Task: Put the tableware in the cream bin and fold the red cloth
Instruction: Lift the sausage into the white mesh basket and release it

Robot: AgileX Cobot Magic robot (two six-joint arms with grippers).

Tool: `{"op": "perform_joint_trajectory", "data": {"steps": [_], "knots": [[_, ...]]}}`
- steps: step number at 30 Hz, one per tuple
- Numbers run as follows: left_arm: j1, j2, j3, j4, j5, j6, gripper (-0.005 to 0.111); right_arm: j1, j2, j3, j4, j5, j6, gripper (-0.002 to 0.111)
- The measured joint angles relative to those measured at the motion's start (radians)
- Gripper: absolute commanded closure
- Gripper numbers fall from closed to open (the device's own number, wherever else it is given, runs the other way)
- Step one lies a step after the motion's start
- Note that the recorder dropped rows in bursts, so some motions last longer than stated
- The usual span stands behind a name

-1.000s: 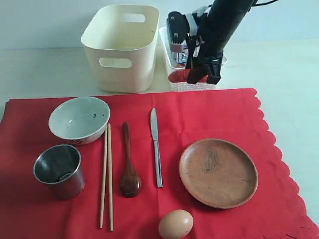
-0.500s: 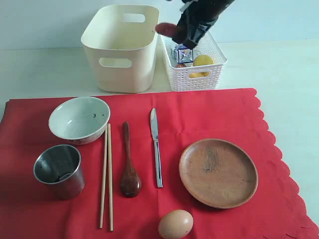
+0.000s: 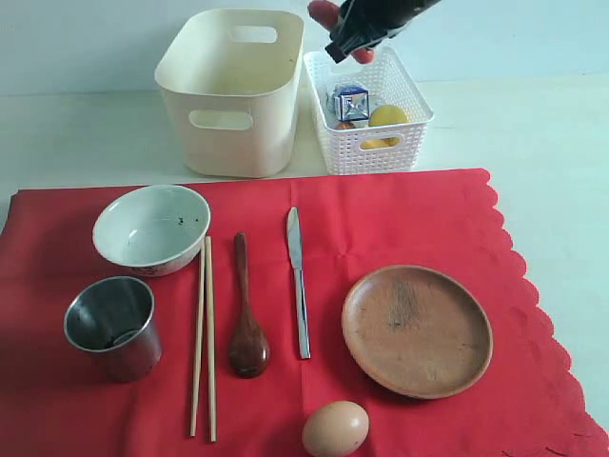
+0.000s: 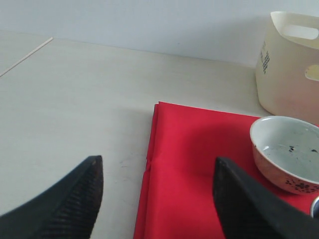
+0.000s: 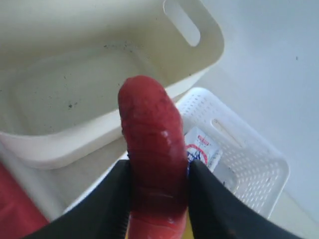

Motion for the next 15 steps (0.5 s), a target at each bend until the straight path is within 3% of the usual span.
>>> {"op": "perform_joint_trajectory", "data": {"steps": [15], "knots": [[0.000, 0.000, 0.000, 0.000, 0.000, 0.000, 0.045, -0.053, 0.118, 0.000, 0.018, -0.006, 0.125, 0.108]]}}
